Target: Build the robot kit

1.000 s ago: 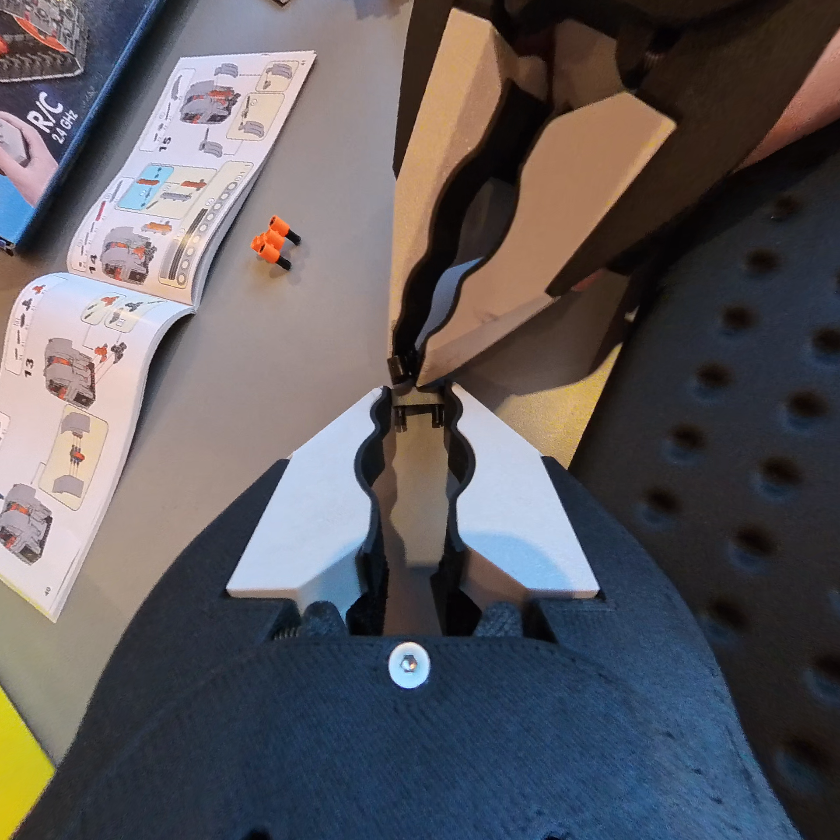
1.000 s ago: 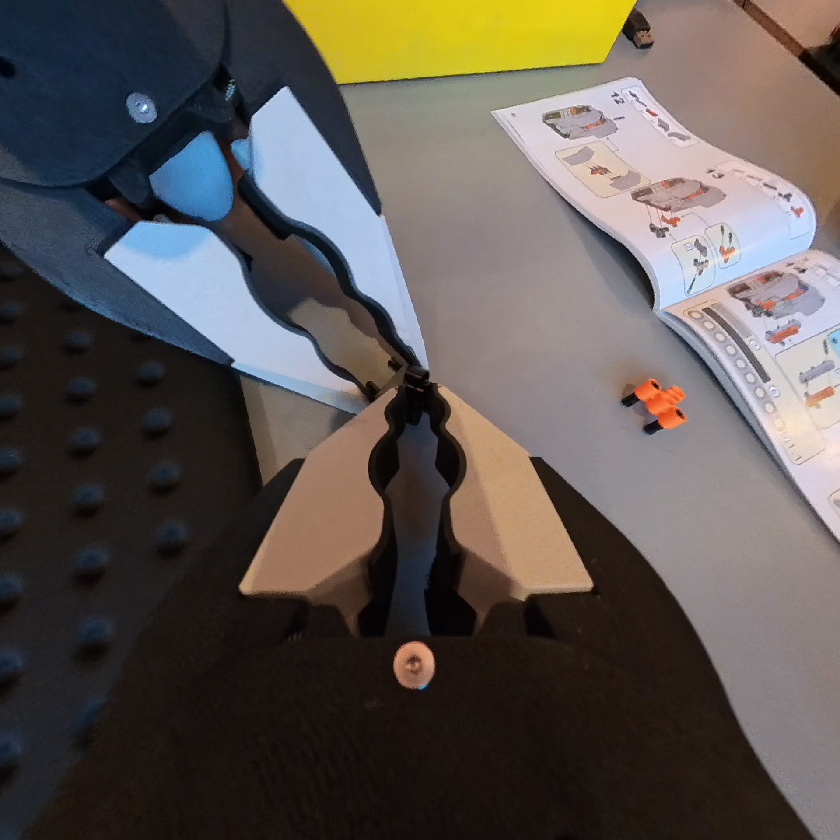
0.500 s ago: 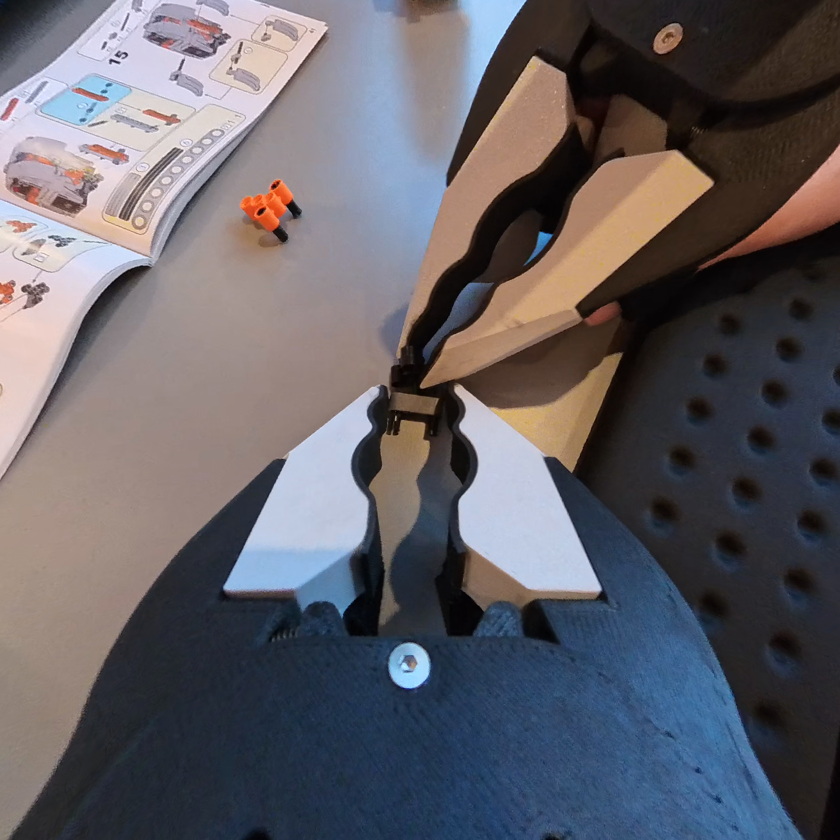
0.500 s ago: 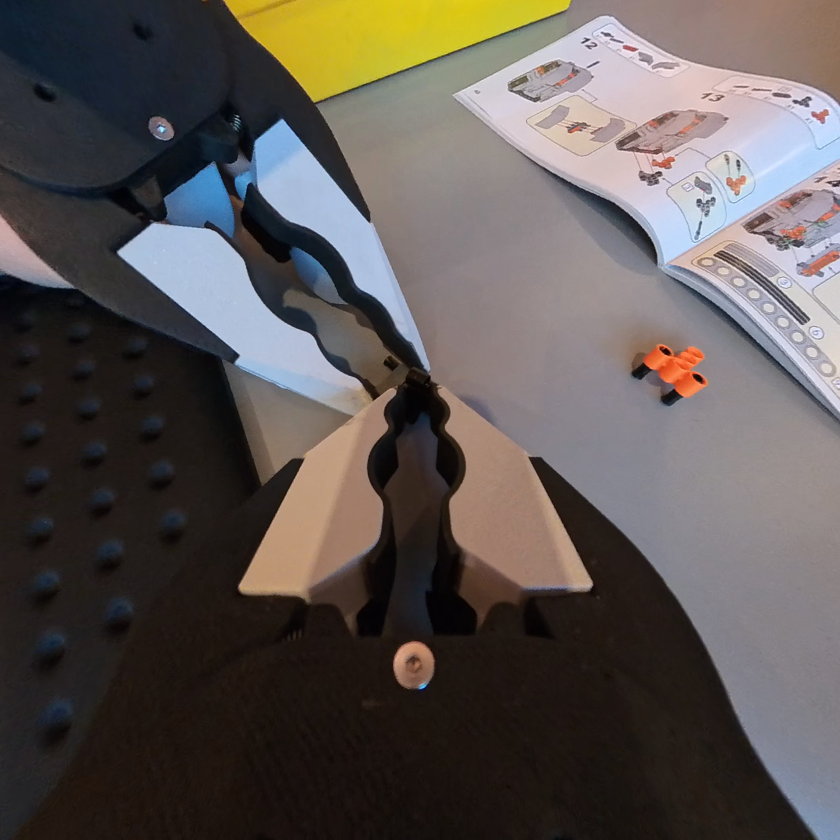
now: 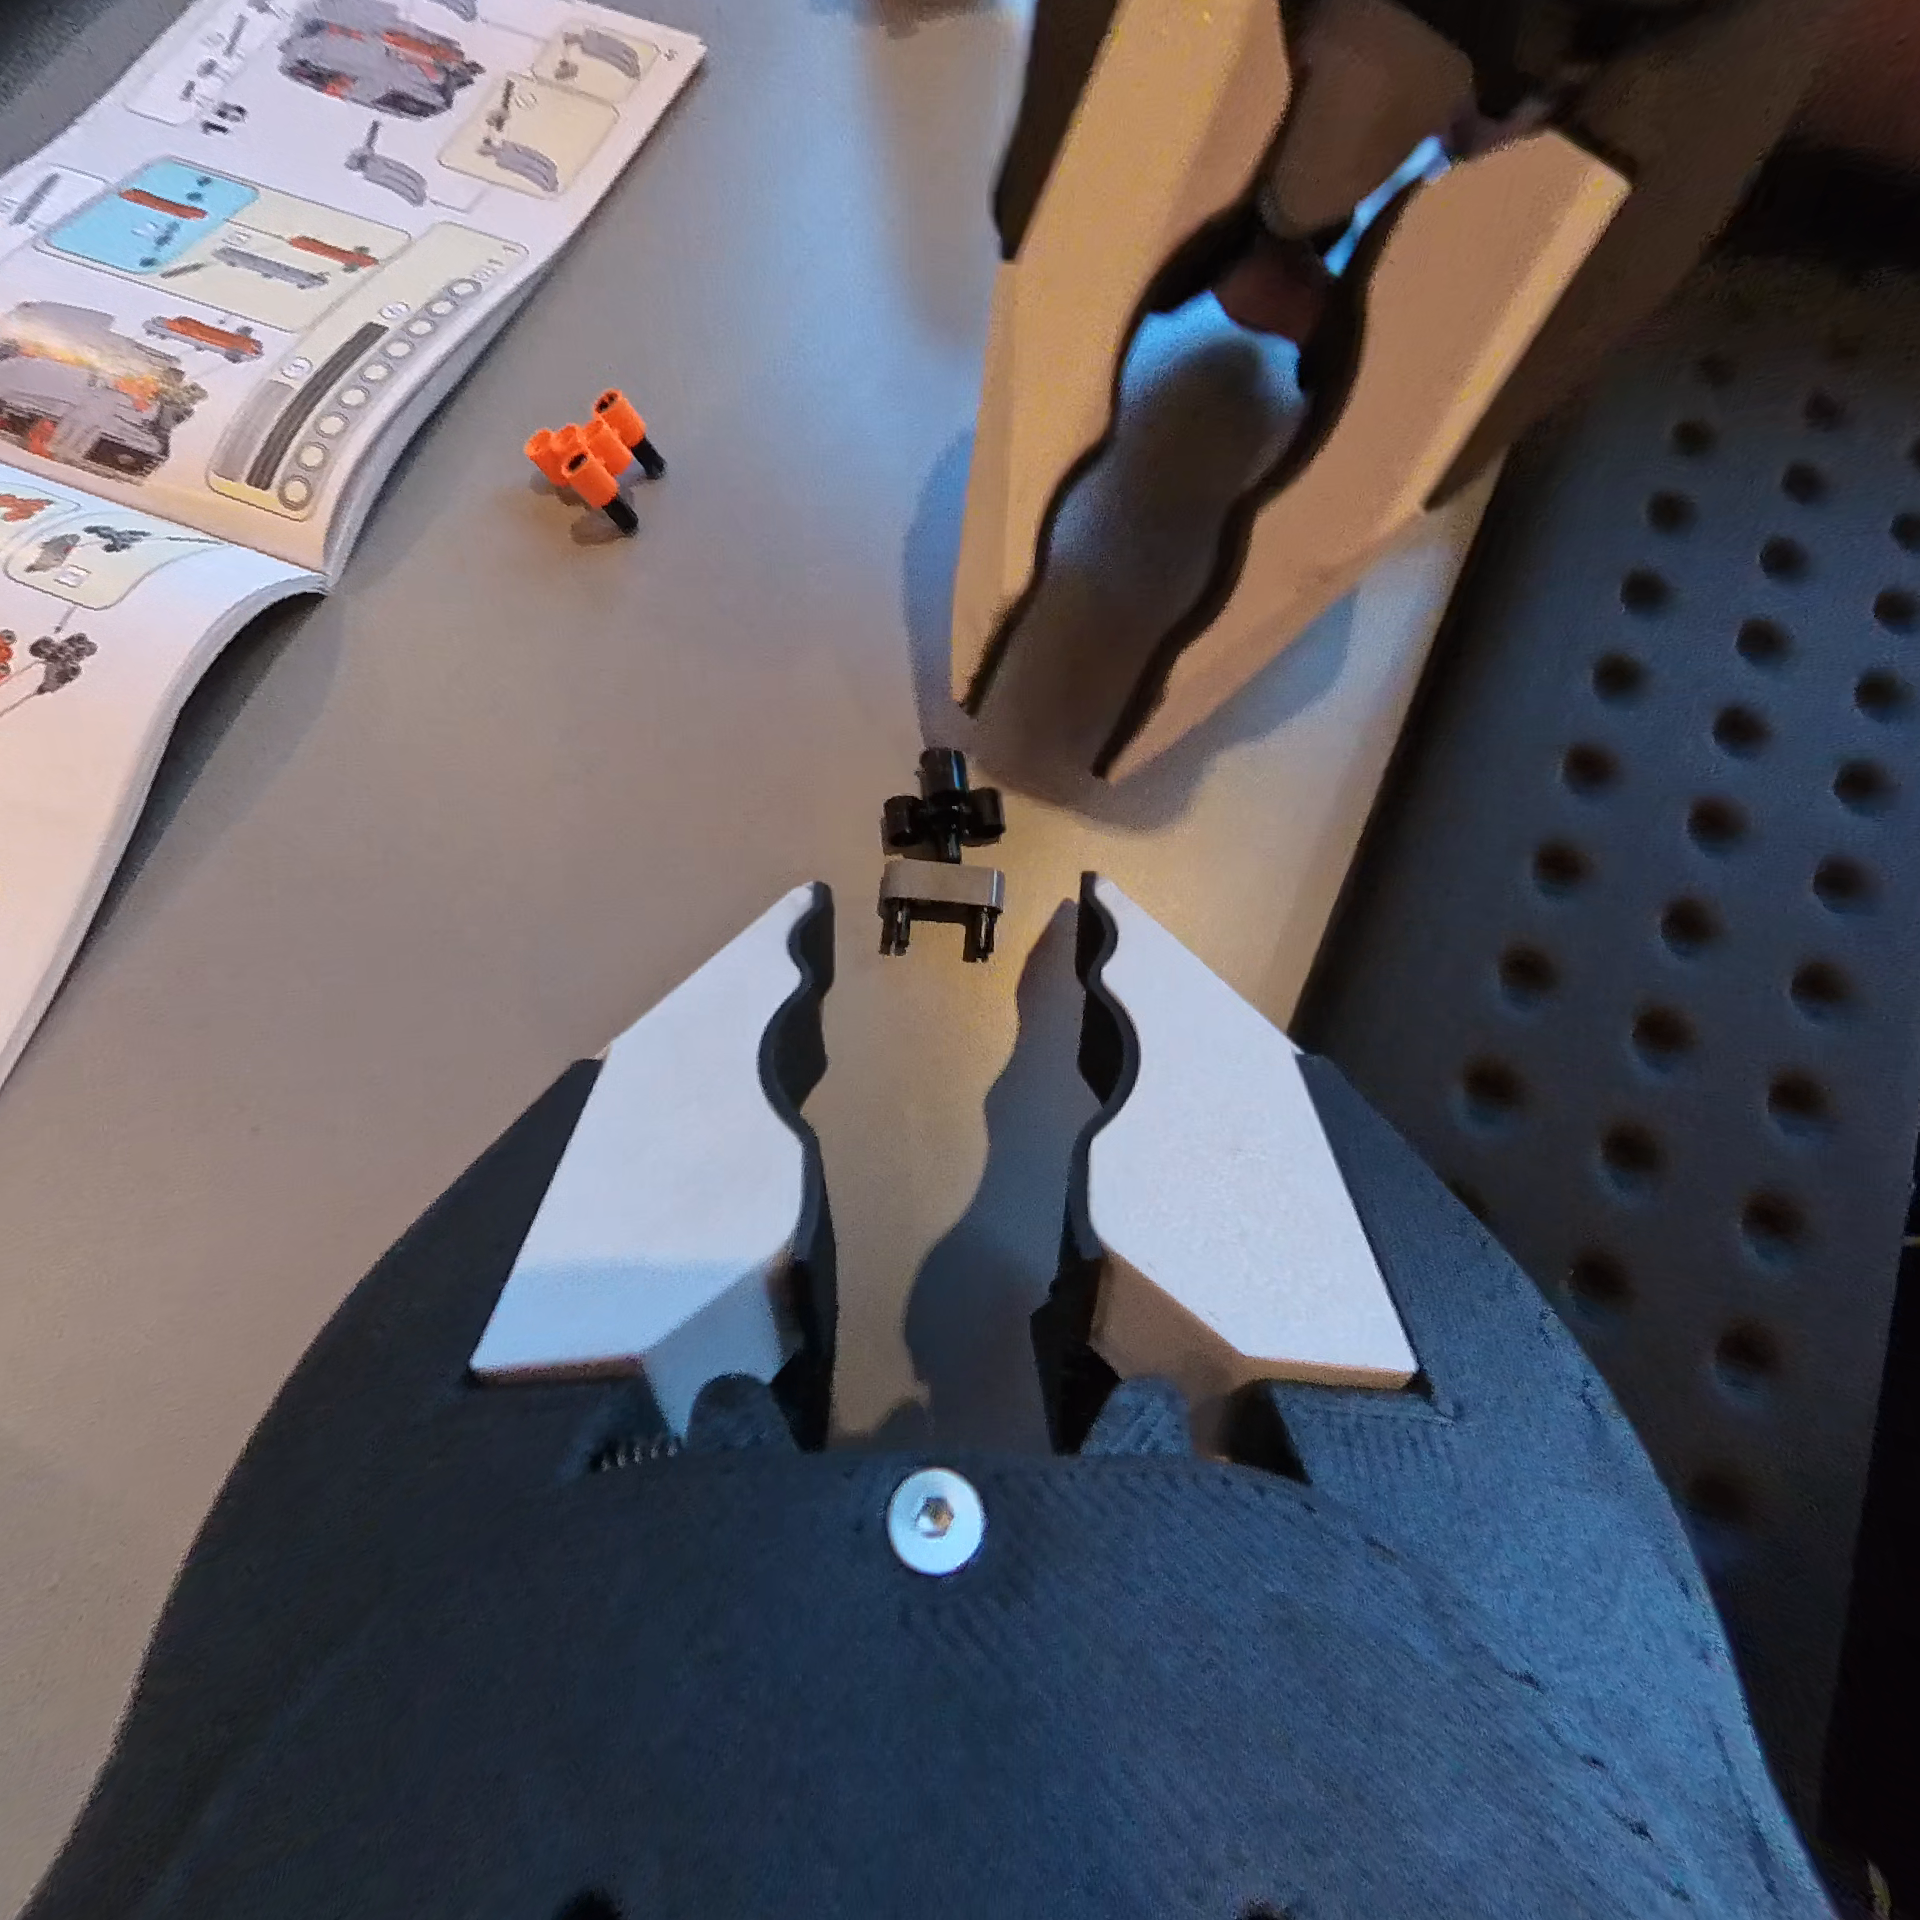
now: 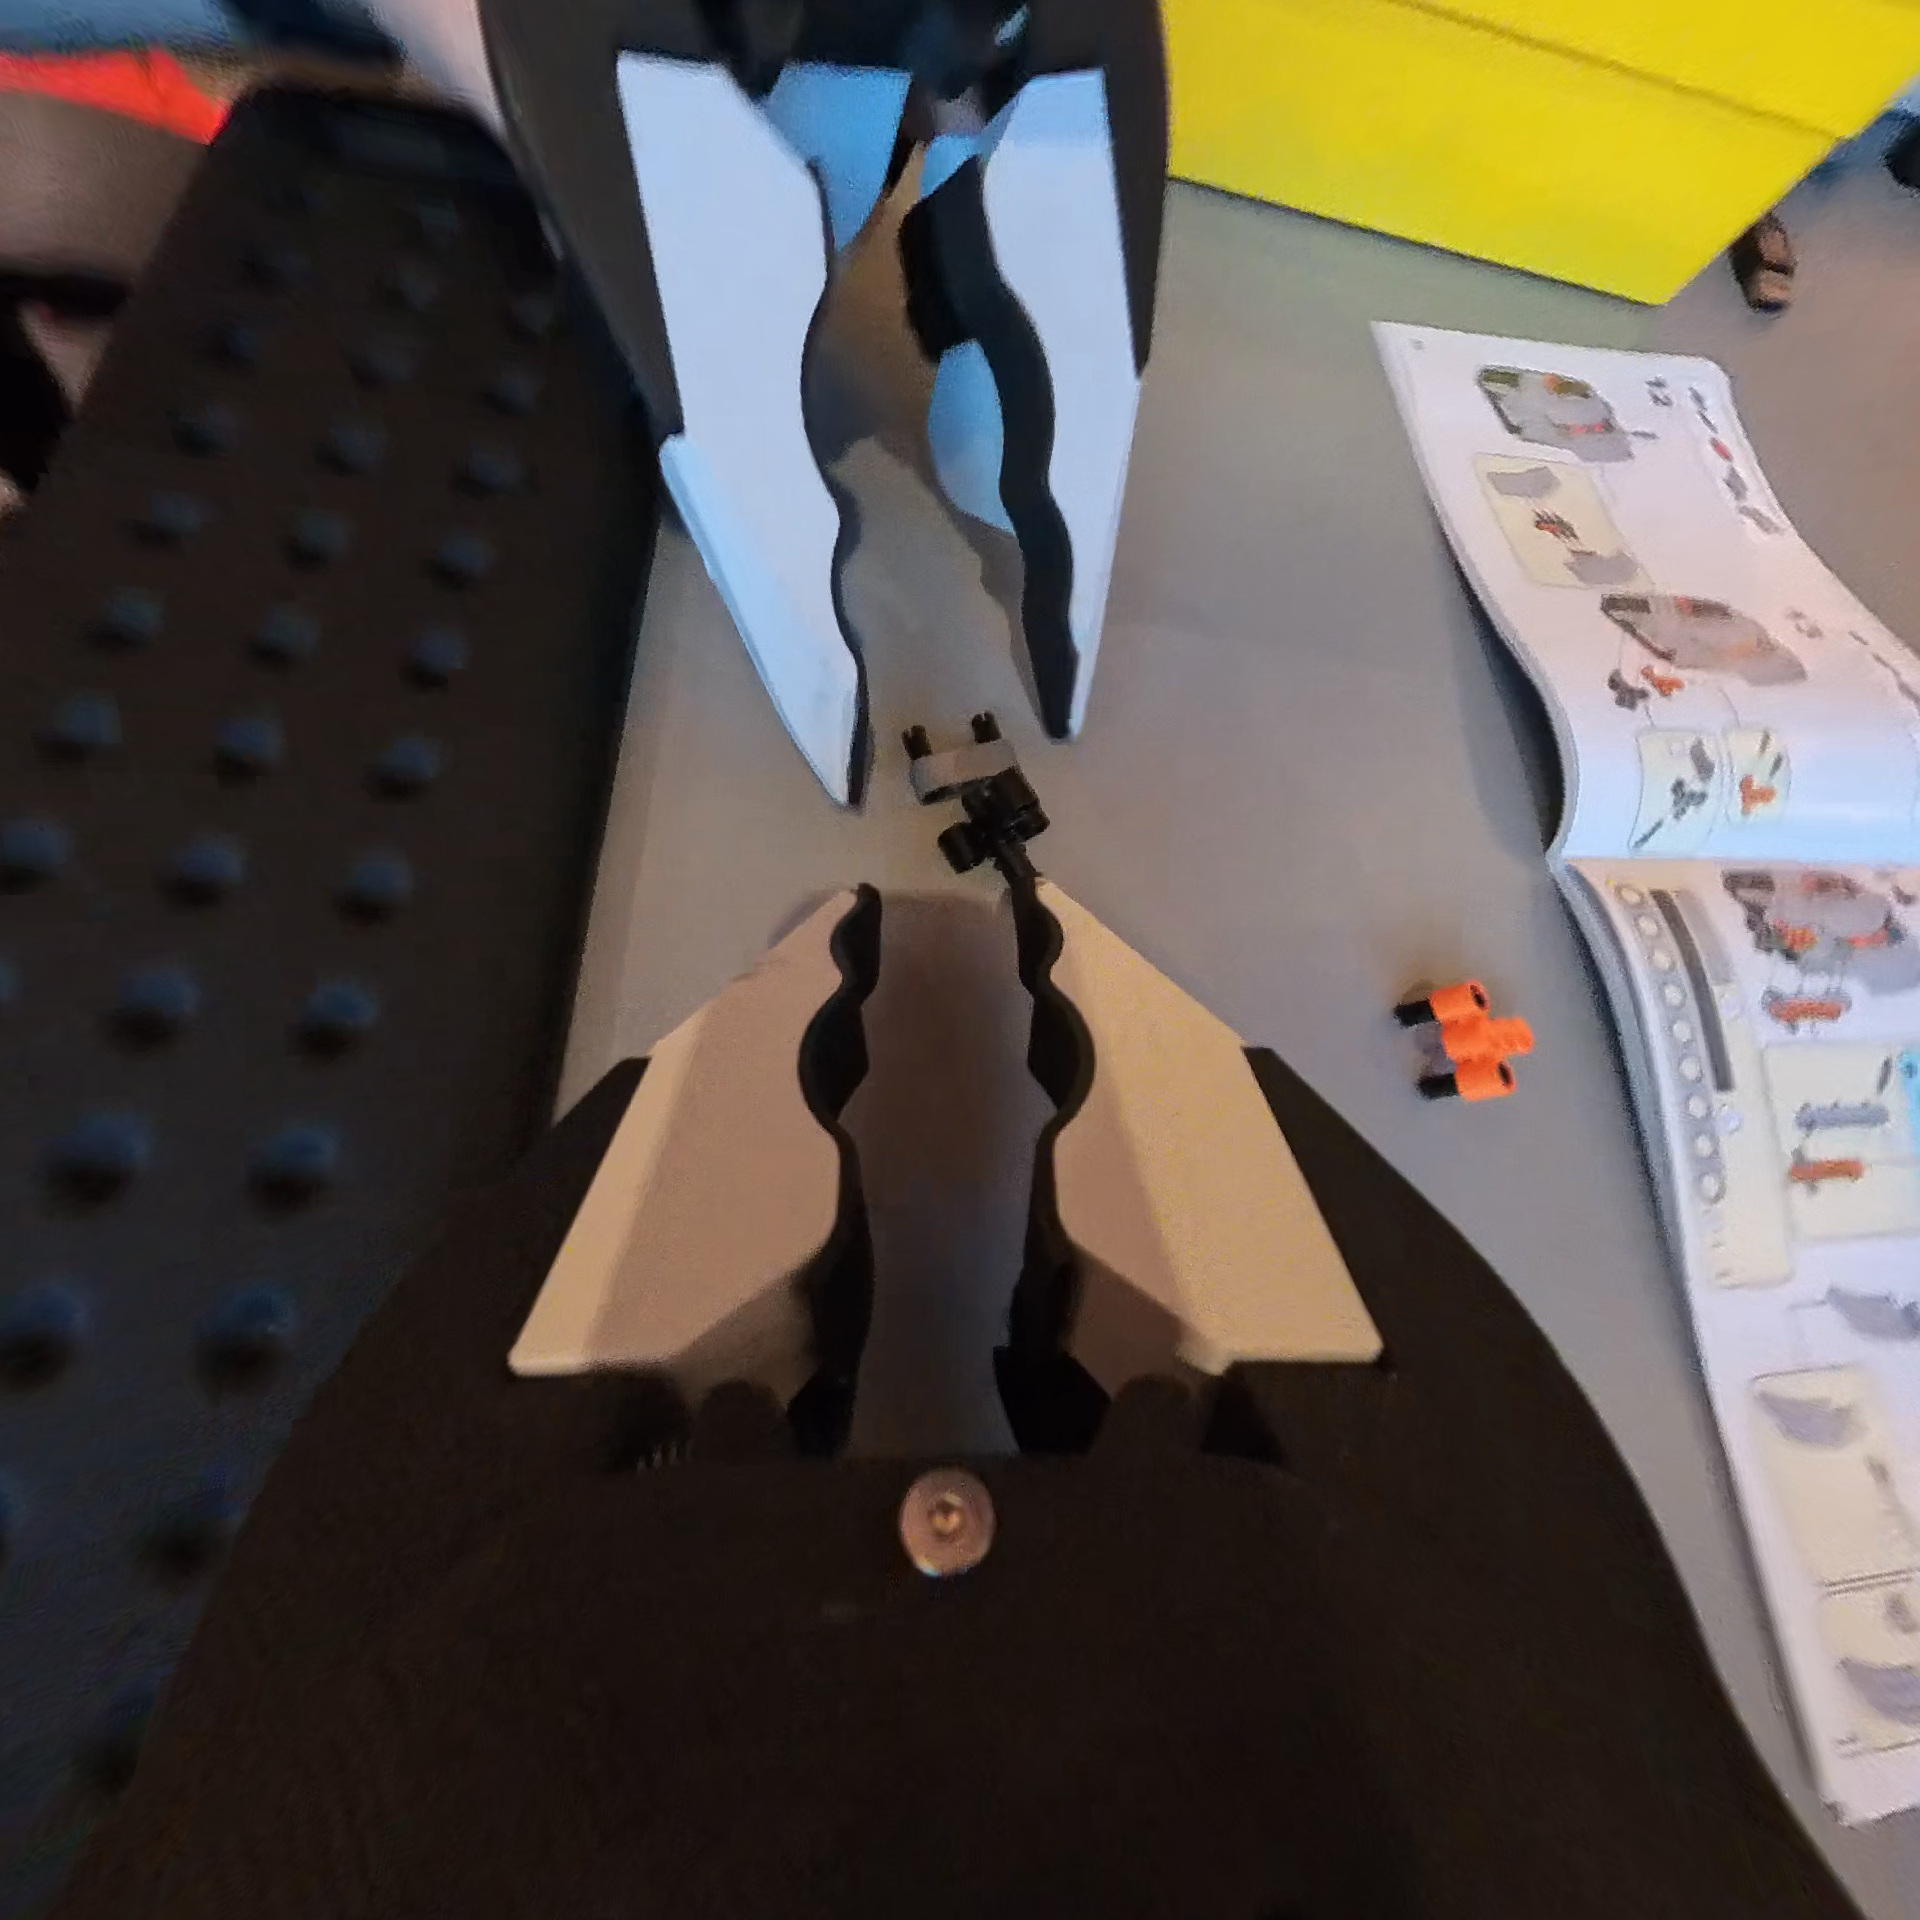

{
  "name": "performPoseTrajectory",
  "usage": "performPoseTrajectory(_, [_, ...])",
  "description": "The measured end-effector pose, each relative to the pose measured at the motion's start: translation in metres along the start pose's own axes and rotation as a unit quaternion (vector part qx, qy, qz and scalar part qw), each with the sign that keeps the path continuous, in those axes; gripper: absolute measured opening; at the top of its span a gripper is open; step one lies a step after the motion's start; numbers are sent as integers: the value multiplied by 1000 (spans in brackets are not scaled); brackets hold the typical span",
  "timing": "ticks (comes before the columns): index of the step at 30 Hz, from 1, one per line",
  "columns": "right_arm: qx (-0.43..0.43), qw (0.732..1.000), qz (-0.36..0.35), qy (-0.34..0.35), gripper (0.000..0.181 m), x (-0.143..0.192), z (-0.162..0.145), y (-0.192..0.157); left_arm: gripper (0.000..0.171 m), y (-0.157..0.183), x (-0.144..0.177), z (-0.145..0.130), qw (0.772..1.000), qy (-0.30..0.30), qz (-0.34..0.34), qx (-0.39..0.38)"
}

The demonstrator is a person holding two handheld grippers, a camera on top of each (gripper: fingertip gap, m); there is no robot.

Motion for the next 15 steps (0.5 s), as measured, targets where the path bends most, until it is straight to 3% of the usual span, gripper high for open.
performPoseTrajectory(10, [57,994,92,-2,22,-11,5,20,32,-3,4,-7,999,-21,-4,-26])
performPoseTrajectory(15, [57,988,146,-6,9,-18,2,16,30,-4,2,-6,999,-26,-15,-45])
Point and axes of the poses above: each gripper's, where its closed fingertips meet, x back along the fingers, z out of its top, y = z × x across the jaws, the point moved 2 cm from there along x, back along the fingers, and after that the axes turned 8 degrees about -y, right-handed, at the moved point
